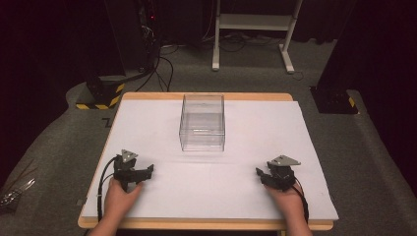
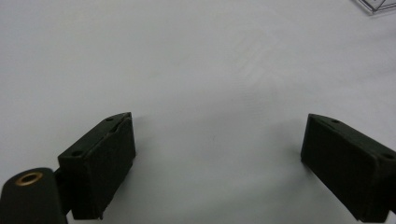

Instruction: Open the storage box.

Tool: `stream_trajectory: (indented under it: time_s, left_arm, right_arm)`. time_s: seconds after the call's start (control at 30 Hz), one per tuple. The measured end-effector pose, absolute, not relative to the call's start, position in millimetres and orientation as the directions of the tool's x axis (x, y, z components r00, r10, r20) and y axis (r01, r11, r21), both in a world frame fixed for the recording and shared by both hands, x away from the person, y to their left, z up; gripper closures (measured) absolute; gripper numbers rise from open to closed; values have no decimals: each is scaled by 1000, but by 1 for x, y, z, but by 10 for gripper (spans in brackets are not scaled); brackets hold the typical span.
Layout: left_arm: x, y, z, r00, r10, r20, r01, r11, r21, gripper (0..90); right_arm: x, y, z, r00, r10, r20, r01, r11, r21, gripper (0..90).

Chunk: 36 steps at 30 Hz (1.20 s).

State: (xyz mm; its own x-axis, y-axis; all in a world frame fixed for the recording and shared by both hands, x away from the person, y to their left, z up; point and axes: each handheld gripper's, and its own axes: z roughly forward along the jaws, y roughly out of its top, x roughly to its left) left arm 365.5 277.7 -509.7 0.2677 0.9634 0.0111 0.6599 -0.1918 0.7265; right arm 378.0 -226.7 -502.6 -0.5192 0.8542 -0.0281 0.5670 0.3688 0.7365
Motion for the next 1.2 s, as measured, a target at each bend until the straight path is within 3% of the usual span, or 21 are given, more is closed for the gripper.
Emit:
stream_trajectory:
  time_s: [0.63,1.2]
  left_arm:
    - [365,278,-510,268,963,11,660,-192,726,103]
    - [366,278,-510,268,963,9,661,-191,726,104]
  right_arm:
    - [378,-227,-502,-515,857,-27,570,365,736,447]
    - [372,-221,-497,-540,840,-40,517,369,772,273]
